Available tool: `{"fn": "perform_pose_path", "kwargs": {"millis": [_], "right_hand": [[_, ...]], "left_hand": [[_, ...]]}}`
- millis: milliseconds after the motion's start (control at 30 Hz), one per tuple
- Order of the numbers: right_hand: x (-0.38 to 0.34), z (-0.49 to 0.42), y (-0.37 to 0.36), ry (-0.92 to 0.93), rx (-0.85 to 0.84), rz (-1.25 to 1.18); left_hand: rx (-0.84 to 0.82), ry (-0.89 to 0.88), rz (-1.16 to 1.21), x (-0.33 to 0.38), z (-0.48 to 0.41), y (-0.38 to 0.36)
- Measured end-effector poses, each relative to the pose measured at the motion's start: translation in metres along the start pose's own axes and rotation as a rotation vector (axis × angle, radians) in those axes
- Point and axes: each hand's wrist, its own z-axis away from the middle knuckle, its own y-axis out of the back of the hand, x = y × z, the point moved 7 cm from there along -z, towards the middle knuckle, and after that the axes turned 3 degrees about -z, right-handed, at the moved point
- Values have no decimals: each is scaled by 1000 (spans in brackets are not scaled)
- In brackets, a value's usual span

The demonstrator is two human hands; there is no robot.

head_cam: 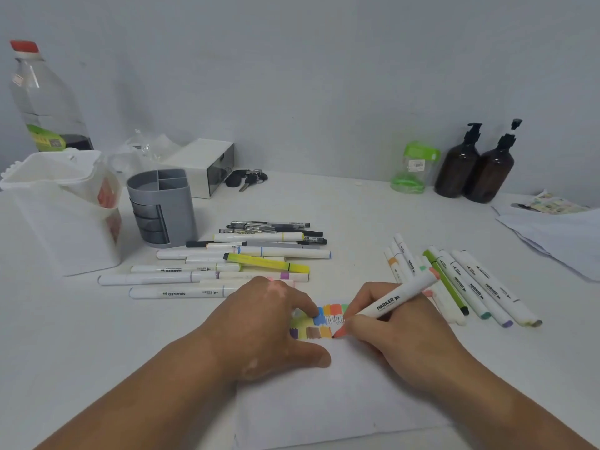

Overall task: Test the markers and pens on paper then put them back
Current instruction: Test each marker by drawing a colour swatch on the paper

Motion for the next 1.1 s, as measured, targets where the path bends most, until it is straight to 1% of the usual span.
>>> {"fn": "perform_pose_path", "kwargs": {"millis": [100, 233, 367, 467, 800, 1100], "right_hand": [[-1, 1, 1, 2, 12, -25], [-1, 1, 1, 0, -17, -2], [-1, 0, 1, -14, 9, -32], [0, 1, 1, -14, -6, 6], [0, 0, 3, -4, 33, 10], [2, -1, 3, 6, 27, 48]], "left_hand": [[-2, -1, -3, 0, 0, 0], [-5, 1, -14, 0, -1, -1], [-6, -4, -22, 0, -1, -1], [-5, -2, -29, 0, -1, -1], [-1, 3, -22, -1, 0, 0], [-10, 16, -12, -1, 0, 0]]}}
